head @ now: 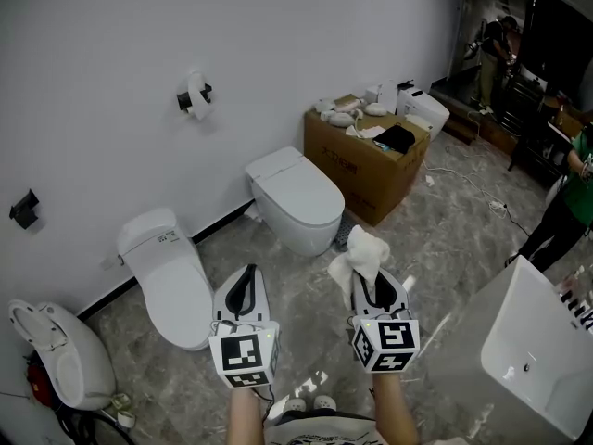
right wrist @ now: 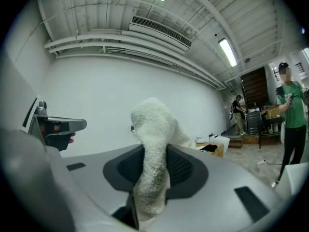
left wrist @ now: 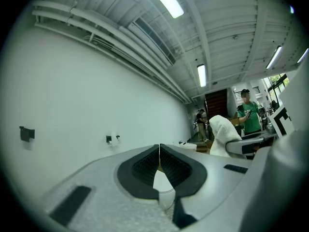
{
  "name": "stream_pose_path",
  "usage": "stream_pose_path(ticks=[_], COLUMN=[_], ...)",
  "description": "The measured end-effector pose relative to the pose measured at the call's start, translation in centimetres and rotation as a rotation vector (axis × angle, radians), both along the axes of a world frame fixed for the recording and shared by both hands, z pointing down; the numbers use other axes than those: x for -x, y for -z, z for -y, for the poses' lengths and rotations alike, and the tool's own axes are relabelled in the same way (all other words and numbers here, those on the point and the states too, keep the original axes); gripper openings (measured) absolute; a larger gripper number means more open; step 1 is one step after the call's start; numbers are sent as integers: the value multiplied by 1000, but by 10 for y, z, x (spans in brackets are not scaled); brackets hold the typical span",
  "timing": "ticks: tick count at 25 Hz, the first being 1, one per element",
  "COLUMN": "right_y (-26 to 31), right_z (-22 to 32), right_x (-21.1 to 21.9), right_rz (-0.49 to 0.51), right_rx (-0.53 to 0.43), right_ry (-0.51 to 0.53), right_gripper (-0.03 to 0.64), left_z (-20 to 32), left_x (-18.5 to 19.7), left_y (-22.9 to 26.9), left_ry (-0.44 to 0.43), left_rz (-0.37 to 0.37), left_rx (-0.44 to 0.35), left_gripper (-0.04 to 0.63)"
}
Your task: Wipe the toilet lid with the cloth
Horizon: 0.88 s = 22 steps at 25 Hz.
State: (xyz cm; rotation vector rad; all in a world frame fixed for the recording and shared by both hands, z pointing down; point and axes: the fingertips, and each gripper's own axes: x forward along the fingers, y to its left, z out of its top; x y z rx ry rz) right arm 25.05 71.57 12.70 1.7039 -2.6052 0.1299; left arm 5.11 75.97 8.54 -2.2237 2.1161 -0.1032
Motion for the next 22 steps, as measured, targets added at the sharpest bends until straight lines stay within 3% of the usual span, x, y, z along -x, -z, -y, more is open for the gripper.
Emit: stream_pose_path(ticks=[14,22], right_y=[-20,-32], right_z=[31,66], right_x=[-29,-22], right_rz=[-23,-18], right_rx=[18,42], right_ry=[69,61], right_gripper=[112,112], left_z=[25,57], left_x=[-32,-16], left_y=[-23,-33], left_ry=[53,64], left_rz=[-18,-10], left_rx=[26,46], left_gripper=[9,9])
